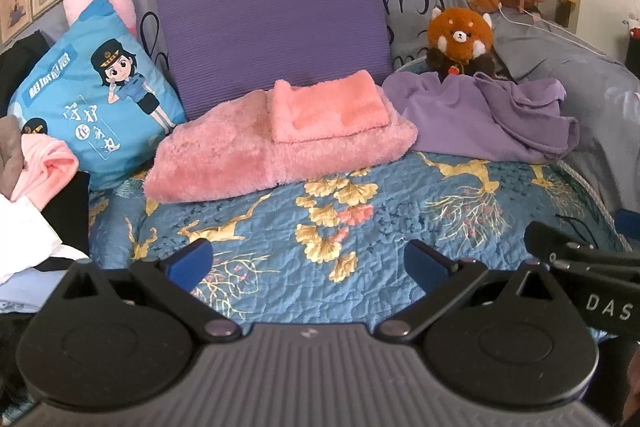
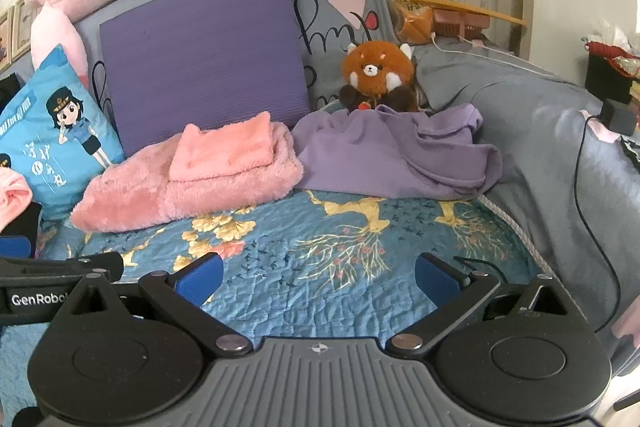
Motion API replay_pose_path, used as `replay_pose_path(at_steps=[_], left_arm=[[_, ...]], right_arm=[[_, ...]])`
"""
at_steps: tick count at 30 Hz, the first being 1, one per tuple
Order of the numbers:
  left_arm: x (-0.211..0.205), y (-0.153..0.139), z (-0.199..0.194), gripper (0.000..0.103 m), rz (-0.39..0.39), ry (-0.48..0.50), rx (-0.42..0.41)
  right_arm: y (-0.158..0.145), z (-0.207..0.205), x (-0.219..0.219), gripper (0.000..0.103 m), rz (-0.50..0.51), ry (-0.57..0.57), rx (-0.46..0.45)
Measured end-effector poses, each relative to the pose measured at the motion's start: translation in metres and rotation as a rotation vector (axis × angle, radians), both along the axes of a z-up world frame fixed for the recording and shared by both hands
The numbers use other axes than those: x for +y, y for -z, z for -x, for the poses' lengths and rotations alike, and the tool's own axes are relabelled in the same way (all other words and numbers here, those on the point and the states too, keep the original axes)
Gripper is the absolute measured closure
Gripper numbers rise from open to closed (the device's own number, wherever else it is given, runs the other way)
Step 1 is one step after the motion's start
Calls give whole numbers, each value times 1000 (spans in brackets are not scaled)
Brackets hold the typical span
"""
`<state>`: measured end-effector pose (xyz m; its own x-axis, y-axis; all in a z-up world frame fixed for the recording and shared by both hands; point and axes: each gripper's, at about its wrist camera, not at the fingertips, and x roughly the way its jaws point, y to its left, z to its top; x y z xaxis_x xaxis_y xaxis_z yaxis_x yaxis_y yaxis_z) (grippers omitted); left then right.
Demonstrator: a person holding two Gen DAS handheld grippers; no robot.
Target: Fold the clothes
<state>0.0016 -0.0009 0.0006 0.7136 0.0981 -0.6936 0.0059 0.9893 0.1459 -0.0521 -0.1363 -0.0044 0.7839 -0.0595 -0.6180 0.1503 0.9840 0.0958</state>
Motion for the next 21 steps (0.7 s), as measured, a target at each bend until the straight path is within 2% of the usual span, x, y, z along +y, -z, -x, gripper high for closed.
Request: replay_pose_path(at_steps=[2,7,21], left_arm=[[-2,-1,-2,0,-18,1,4],[3,2,3,0,-8,4,3],[9,6,2,0,16,-7,9]], right_arm=[[2,-1,1,0,2,0,2],[2,1,-2,0,-33,9,-12],[0,-2,-2,0,-35,14,7]])
